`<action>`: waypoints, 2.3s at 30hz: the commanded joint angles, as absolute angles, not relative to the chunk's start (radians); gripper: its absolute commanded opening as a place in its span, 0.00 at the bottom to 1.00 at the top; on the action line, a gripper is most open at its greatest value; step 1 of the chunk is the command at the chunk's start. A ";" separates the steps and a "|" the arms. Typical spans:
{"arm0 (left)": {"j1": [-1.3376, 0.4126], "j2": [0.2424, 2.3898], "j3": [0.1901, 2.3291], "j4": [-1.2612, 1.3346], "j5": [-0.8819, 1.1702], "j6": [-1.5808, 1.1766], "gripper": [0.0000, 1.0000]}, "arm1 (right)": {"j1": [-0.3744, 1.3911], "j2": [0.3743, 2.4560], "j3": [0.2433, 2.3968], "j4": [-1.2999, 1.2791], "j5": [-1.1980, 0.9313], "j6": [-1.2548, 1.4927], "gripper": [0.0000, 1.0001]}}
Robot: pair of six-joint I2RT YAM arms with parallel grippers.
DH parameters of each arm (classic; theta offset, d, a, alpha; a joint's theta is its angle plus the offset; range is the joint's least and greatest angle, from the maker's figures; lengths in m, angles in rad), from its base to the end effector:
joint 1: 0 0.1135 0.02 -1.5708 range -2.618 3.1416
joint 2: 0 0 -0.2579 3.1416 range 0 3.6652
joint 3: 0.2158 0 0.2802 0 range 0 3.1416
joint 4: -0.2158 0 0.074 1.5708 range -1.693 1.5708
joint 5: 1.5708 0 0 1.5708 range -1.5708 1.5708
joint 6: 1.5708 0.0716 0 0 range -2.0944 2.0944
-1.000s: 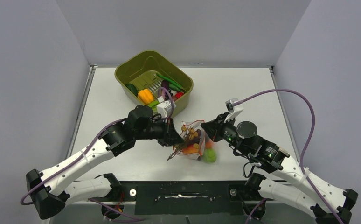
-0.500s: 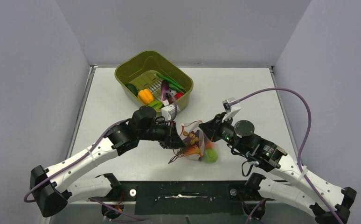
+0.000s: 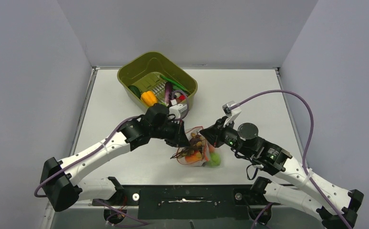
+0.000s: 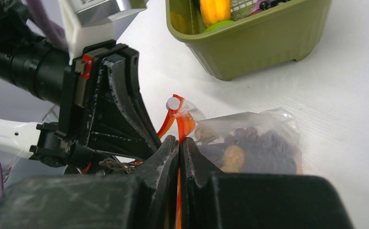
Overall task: Place the food in the zip-top bag and seal the zipper
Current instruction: Place the fake vegetable in the zipper food storage bag.
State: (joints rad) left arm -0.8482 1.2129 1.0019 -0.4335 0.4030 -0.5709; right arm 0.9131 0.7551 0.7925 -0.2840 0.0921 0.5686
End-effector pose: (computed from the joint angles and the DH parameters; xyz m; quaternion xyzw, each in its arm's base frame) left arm 0.1917 -0.2598 0.2724 0.2097 0.8558 -0.4210 0.2154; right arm 0.1546 0.1894 0.3250 -0.1072 0.7811 0.3877 0.4777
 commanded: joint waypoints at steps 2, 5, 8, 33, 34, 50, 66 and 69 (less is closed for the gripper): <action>-0.837 1.242 1.099 -0.480 0.367 -0.556 0.00 | 0.929 0.782 0.850 -0.212 0.072 0.523 0.00; -0.828 1.233 1.100 -0.523 0.353 -0.544 0.00 | 0.929 0.761 0.850 -0.236 0.126 0.529 0.00; -0.818 1.205 1.087 -0.545 0.350 -0.546 0.00 | 0.929 0.739 0.857 -0.271 0.167 0.525 0.00; -0.810 1.282 1.156 -0.547 0.262 -0.680 0.00 | 1.098 0.920 0.910 -0.184 0.234 0.532 0.00; -0.809 1.286 1.160 -0.548 0.264 -0.681 0.00 | 1.101 0.920 0.912 -0.187 0.240 0.530 0.00; -0.723 1.041 1.092 -0.428 0.162 -0.636 0.48 | 1.097 0.780 0.873 -0.226 0.402 0.618 0.00; -0.723 0.934 0.789 -0.212 0.388 -0.482 0.52 | 1.095 0.746 0.844 -0.256 0.444 0.679 0.00; -0.725 0.952 0.742 -0.127 0.461 -0.528 0.53 | 1.094 0.747 0.844 -0.259 0.453 0.684 0.00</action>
